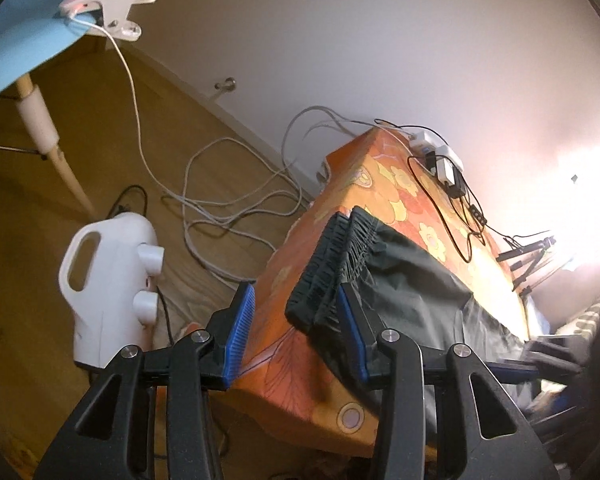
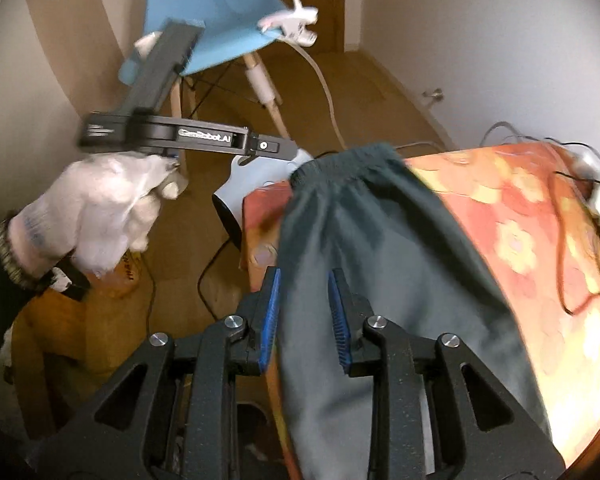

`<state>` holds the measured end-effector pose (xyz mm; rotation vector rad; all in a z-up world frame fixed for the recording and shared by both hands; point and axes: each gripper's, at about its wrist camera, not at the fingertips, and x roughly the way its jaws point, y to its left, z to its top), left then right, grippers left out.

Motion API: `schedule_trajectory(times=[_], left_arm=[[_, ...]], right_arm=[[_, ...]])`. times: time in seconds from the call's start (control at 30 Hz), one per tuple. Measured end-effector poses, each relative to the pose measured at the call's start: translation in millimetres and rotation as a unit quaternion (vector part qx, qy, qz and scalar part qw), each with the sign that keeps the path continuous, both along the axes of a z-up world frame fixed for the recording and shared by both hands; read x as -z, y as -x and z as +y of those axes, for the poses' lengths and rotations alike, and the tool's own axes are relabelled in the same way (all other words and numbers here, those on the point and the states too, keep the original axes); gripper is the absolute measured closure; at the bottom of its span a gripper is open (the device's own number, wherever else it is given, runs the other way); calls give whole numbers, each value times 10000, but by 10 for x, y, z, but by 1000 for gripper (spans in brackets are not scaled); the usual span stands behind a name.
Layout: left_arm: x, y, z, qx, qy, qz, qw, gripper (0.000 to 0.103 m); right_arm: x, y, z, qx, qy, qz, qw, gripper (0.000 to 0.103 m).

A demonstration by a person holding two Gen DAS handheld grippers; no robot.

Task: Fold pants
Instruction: 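Lift the waistband with the left tool while the right tool grips the trouser fabric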

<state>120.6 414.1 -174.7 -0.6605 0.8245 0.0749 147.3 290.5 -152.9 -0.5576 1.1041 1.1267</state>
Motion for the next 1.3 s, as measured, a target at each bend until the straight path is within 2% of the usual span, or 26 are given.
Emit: schedule_trajectory(times=[0.03, 0.2, 0.43, 0.5, 0.57, 0.67, 0.87, 1.07, 1.1, 1.13, 1.17, 1.23, 1.3], left_arm=[[2, 5, 8, 3, 22, -13, 10000, 62], [89, 26, 111, -19, 468, -54, 9989, 62], [233, -36, 64, 40, 949, 72, 9955, 62], [240, -69, 22, 54, 1003, 140, 9948, 62], [230, -95, -13, 89, 998, 183, 9948, 62], [205, -156, -86, 79, 842, 284, 9960, 59], [174, -310, -194, 31, 485, 462, 9977, 49], [142, -367, -344, 8, -51, 465, 9989, 49], [137, -366, -392, 40, -233, 448, 9987, 50], [130, -375, -423, 42, -339, 452, 9984, 53], [129, -377, -455, 48, -472, 447, 9979, 66], [141, -382, -499, 77, -583, 410, 9974, 72], [132, -377, -550, 138, -712, 300, 9969, 79]], right_arm=[[90, 20, 101, -24, 54, 24, 10000, 63], [470, 97, 373, -64, 440, -251, 9987, 63], [704, 90, 427, 5, 609, -444, 9972, 63], [721, 81, 434, 41, 572, -427, 9974, 69], [721, 58, 402, 141, 528, -464, 9974, 91], [724, -54, 330, 375, 393, -277, 9981, 98], [749, -190, 206, 705, 105, 129, 9974, 99], [749, -221, 86, 821, -100, 254, 9962, 98], [741, -227, 52, 844, -123, 280, 9960, 96], [727, -241, -1, 870, -169, 333, 9955, 91], [697, -252, -44, 892, -221, 377, 9951, 86], [607, -275, -174, 960, -341, 478, 9936, 82], [504, -299, -304, 1022, -420, 483, 9927, 81]])
